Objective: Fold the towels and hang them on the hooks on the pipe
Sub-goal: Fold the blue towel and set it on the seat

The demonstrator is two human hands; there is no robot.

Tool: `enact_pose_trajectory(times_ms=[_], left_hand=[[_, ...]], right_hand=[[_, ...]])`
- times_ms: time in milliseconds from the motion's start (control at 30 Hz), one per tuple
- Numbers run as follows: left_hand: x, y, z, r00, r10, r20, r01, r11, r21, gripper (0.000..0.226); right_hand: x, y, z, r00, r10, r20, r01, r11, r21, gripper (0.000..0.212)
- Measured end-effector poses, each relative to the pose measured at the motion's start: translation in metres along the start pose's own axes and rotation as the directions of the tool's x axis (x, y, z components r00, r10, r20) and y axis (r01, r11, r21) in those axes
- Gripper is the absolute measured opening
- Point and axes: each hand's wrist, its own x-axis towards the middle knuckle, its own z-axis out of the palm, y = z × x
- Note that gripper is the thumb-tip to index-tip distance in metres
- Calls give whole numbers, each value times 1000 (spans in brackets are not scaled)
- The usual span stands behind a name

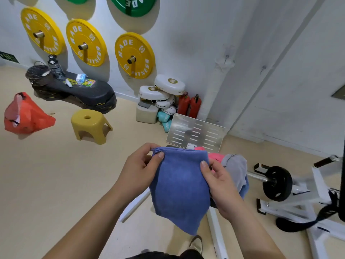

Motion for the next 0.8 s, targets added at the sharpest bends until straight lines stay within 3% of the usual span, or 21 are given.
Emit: enact_pose_trajectory(times_ms=[167,300,700,800], left_hand=[[24,-9,38,994,-66,92,61,997,52,10],[44,-26,67,981,-137,137,116,982,150,11],[136,-43,83,980,-188,64,154,924,349,14],[163,-48,74,980,-190,63,157,925,347,12]], right_hand=[[16,17,-42,996,81,-45,-81,997,-15,19],[41,37,-71,989,150,13,-151,989,8,14],[141,28,-75,982,182,60,-170,971,-169,14],[159,24,-68,975,212,72,-200,970,-141,10]])
